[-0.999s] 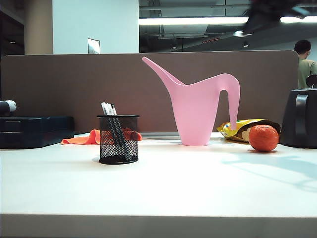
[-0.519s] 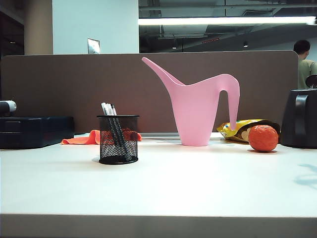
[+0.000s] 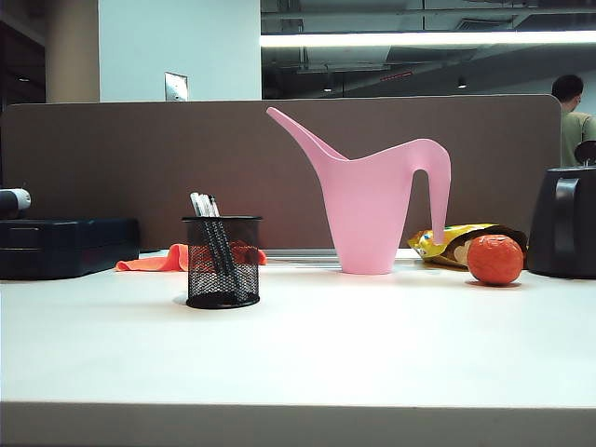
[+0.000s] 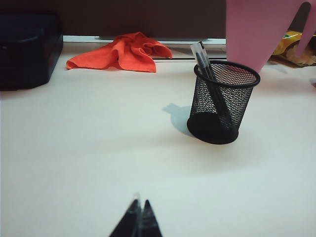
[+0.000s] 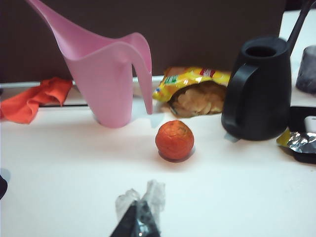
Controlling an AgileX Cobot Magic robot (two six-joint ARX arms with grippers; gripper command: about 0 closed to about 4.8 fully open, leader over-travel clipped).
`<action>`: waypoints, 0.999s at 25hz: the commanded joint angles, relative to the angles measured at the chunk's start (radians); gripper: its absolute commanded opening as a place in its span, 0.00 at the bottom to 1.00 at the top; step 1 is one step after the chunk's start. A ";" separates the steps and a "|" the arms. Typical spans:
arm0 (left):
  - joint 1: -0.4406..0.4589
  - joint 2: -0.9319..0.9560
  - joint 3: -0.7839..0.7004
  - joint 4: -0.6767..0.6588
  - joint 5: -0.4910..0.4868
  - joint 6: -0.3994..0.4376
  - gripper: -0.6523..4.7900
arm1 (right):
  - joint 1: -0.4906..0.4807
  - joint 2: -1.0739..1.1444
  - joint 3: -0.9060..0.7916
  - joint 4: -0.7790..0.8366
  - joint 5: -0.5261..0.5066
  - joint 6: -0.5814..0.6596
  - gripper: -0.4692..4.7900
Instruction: Pick up a few water-based pens and put them in the pen basket.
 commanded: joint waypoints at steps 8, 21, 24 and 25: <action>0.001 0.001 0.002 0.008 0.002 0.002 0.11 | 0.000 -0.407 -0.234 -0.008 0.002 0.000 0.08; -0.002 0.001 0.001 0.018 0.004 0.010 0.11 | 0.002 -0.419 -0.333 0.053 -0.005 -0.032 0.08; -0.002 0.001 0.001 0.029 0.003 0.010 0.11 | 0.002 -0.419 -0.362 0.089 -0.005 -0.049 0.08; -0.002 0.001 0.001 0.035 0.002 0.011 0.11 | 0.002 -0.419 -0.372 0.102 -0.005 -0.050 0.08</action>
